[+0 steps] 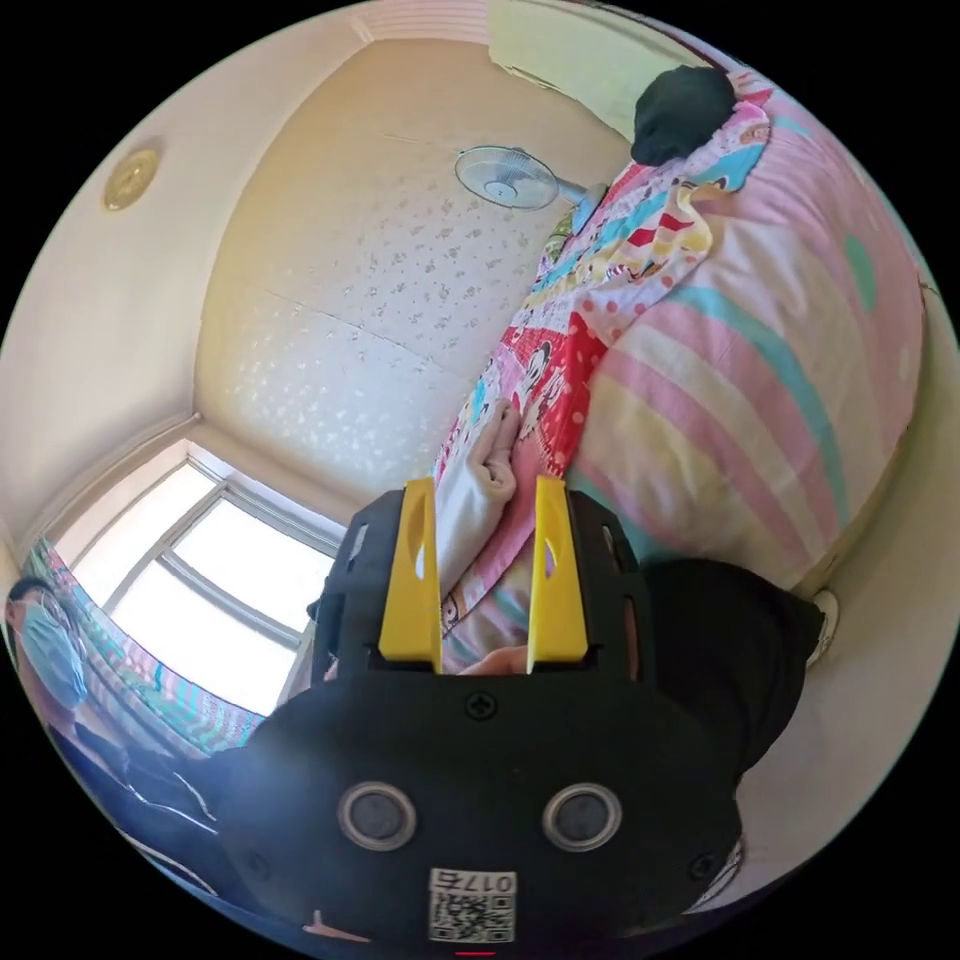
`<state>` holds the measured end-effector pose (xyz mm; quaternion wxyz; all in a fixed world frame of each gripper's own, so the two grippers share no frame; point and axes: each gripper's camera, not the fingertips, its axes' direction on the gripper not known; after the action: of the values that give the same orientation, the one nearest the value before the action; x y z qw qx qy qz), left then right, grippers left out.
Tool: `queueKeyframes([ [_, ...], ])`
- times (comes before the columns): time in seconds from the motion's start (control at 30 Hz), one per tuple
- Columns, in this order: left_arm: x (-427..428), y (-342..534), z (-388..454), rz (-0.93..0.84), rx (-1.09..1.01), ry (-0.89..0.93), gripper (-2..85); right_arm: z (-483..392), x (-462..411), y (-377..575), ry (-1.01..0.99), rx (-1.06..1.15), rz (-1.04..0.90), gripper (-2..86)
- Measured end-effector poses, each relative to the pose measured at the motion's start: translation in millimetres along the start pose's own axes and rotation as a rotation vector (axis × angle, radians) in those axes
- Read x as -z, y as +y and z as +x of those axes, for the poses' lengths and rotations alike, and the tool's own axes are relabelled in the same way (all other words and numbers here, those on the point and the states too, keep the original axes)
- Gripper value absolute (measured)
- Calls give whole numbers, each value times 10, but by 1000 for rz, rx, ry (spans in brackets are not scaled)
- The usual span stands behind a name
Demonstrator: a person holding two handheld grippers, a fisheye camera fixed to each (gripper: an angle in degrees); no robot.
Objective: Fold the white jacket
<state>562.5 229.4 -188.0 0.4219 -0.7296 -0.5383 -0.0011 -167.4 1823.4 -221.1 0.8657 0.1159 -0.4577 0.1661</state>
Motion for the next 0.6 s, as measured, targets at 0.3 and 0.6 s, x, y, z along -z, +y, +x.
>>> queueKeyframes([
  [0.3,11,24,14,2,-7,-18,-6,-72,-211,87,-95,-146,34,165],
  [0.6,39,87,-16,10,-7,-13,-4,-375,-581,-98,26,-131,-32,149],
])
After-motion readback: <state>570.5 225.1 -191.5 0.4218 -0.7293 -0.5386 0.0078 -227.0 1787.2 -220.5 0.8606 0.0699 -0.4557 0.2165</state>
